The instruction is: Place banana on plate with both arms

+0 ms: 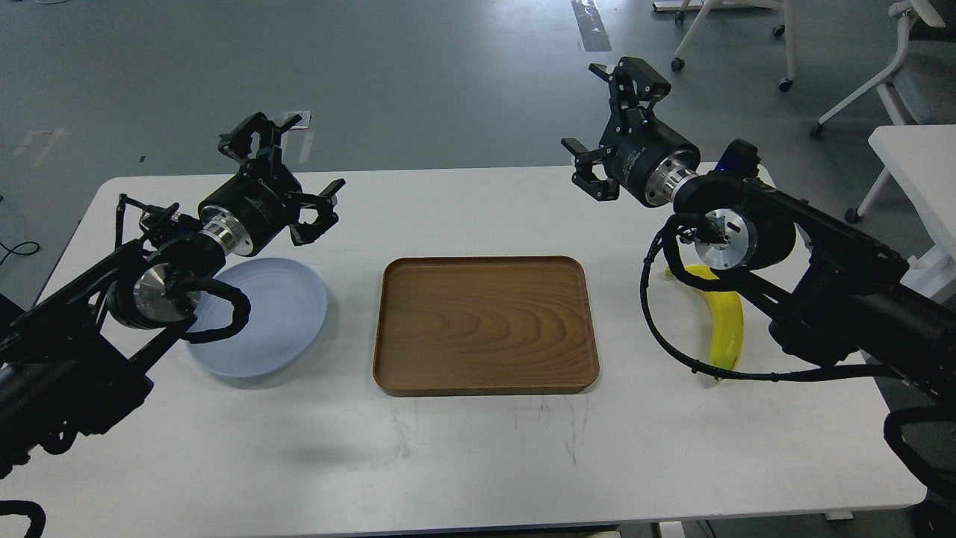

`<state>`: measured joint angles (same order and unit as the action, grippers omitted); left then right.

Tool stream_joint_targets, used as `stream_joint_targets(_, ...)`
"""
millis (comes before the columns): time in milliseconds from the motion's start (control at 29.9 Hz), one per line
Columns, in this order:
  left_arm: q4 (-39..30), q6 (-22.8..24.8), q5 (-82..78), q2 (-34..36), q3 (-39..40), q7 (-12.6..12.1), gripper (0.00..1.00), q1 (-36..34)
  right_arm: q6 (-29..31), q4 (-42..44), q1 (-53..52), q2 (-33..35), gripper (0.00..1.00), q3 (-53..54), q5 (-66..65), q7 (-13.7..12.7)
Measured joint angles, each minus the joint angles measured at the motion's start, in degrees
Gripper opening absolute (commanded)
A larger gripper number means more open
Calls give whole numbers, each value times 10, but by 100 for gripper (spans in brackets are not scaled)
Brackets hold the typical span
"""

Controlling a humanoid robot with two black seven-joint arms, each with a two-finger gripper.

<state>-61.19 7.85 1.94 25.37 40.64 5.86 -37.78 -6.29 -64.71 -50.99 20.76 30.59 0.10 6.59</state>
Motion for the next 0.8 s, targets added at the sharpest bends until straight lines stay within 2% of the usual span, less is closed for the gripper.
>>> stream_joint_targets(234, 0, 16, -3, 2, 7, 10, 98, 11, 1, -2, 2, 0, 100, 0, 14, -7)
stream_joint_targets(802, -1, 21, 3, 2, 15, 6, 98, 12, 3, 4, -5, 1, 100, -7, 10, -4)
